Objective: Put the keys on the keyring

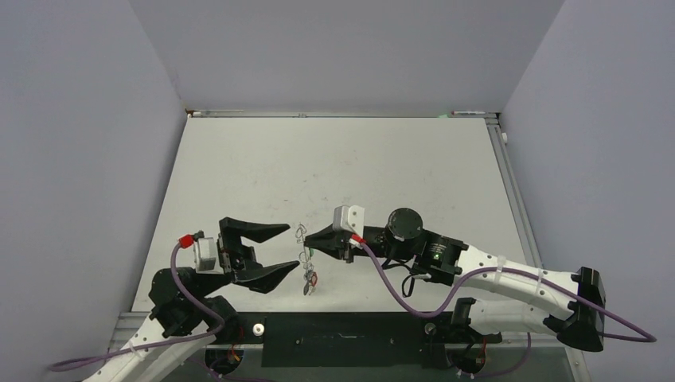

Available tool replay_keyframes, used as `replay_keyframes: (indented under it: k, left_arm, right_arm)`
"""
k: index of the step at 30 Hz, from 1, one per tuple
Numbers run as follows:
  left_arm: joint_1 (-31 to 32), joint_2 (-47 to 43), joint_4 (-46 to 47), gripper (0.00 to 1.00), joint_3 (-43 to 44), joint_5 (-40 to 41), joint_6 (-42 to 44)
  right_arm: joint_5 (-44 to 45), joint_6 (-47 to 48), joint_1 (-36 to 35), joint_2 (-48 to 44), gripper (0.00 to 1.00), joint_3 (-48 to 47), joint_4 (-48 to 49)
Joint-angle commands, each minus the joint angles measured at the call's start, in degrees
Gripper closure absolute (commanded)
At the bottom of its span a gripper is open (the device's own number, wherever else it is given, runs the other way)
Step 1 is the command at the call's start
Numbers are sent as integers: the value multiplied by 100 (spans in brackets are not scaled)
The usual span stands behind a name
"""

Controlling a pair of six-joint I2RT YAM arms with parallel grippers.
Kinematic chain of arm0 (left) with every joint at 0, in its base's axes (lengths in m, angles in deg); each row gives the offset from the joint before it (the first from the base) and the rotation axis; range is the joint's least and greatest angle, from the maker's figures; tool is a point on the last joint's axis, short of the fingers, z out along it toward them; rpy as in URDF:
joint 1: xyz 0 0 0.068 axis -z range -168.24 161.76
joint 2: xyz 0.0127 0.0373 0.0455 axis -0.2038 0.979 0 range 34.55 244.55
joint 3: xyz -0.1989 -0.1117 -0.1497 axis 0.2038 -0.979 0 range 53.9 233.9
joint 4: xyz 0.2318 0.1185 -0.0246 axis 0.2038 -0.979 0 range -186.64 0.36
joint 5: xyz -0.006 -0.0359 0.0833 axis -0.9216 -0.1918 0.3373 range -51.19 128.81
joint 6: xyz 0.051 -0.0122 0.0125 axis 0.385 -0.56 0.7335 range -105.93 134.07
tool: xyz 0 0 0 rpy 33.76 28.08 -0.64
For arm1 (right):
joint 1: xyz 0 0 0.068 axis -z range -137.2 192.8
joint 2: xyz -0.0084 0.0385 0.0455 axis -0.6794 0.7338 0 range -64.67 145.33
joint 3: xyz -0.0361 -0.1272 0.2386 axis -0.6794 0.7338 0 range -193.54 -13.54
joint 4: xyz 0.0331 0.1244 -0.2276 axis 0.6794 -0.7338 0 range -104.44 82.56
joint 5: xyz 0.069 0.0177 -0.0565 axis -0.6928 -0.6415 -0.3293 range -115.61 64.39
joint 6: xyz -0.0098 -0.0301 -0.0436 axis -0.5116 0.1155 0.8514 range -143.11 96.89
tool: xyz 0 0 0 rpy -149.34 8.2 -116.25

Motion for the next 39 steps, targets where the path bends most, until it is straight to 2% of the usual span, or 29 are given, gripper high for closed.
replay_keyframes:
  k: [1,6,9,12,15,23,39]
  left_arm:
    - [9,-358,-1511,25,748,131,819]
    - [7,-223,-3121,29,1531,-9,1749]
    - [7,224,-4105,30,2117,-520,2413]
    - [10,848,-5204,34,2719,-688,3027]
    - [9,1288,-5568,40,3053,-676,3236]
    - [33,2024,-5347,54,3292,-824,3199]
    - [55,2473,-4221,67,2902,-907,2891]
  right_arm:
    - [-157,435,164,-114,95,-486,-395]
    - [-464,713,340,-140,95,-552,-911]
    - [-609,1017,386,-43,95,-849,-1673]
    - [-635,1209,386,28,95,-1112,-2242]
    - [-705,1250,386,6,95,-1164,-2366]
    - [-751,1238,386,25,95,-1048,-2285]
    - [-825,1244,392,93,95,-1004,-2181]
